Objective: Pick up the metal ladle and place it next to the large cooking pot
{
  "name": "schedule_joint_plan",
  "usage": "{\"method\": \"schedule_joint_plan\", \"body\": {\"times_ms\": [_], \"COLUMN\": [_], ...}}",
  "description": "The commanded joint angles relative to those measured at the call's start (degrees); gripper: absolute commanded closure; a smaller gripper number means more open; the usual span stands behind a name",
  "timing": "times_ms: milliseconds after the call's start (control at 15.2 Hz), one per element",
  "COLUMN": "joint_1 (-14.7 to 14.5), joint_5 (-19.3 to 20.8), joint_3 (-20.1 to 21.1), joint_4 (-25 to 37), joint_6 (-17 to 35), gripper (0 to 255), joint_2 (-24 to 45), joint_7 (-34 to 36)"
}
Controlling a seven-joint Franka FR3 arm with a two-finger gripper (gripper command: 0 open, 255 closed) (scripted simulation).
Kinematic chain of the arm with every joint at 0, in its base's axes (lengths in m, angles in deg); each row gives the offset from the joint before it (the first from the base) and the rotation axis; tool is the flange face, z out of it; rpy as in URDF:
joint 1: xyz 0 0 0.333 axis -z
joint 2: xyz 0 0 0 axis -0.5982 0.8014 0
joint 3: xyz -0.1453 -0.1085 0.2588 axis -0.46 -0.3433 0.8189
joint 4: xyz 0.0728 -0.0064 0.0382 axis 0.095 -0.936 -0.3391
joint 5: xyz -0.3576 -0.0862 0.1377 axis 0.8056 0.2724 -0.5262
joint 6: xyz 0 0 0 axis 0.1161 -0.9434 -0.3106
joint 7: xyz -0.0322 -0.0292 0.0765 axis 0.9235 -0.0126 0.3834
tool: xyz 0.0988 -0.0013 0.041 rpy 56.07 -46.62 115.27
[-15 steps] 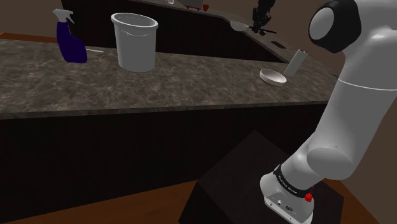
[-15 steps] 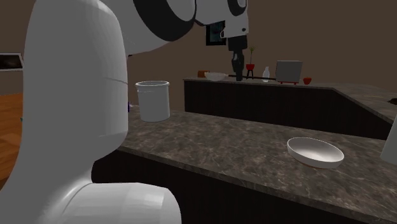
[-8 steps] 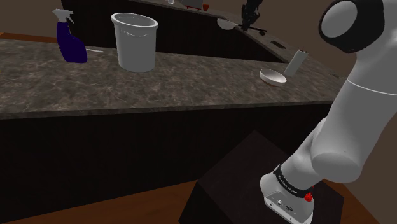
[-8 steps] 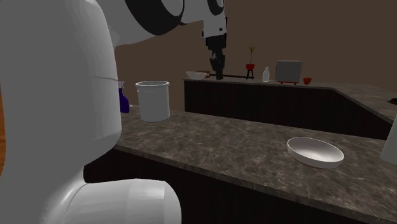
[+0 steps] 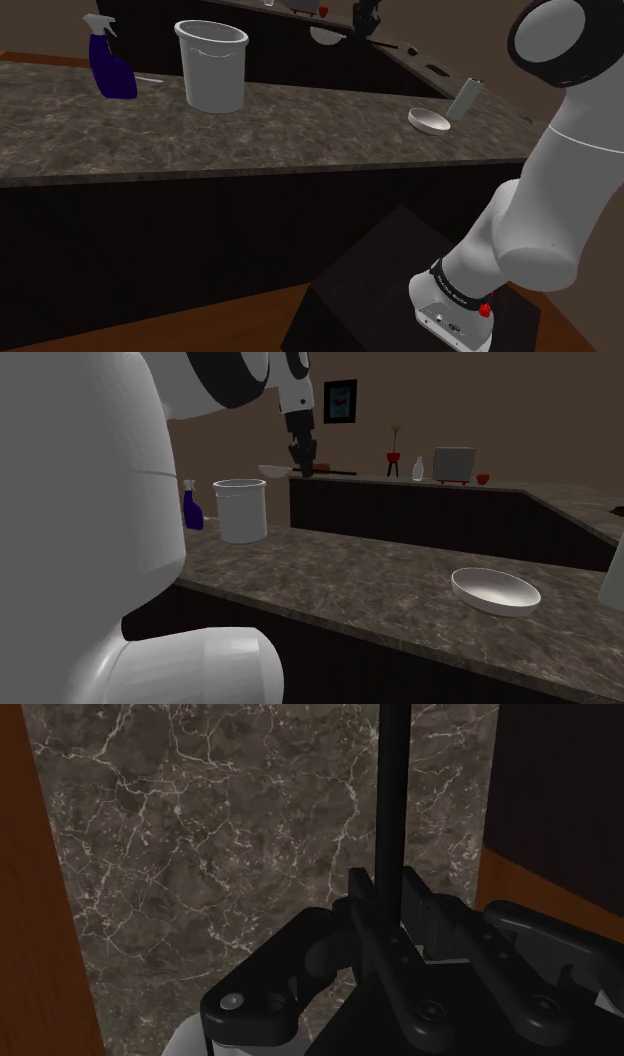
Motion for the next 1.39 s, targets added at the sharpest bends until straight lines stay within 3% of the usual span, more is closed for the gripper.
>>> {"method": "schedule_joint_plan", "body": {"times_ms": [0, 660, 990, 1254, 1320], "joint_1": [-1.4, -7.4, -8.9, -8.3, -9.0], "joint_5": [0.0, -1.5, -3.5, -5.8, -5.4], "joint_3": [0.9, 4.9, 6.8, 8.2, 8.1], "joint_4": [1.3, 10.9, 21.4, 34.9, 31.8], "joint_6": [-0.9, -5.7, -10.2, -16.1, -14.3], "gripper": [255, 255, 255, 255, 255], "joint_2": [0.7, 7.2, 13.9, 21.9, 20.6], "joint_7": [2.4, 13.2, 17.8, 20.9, 21.1]}}
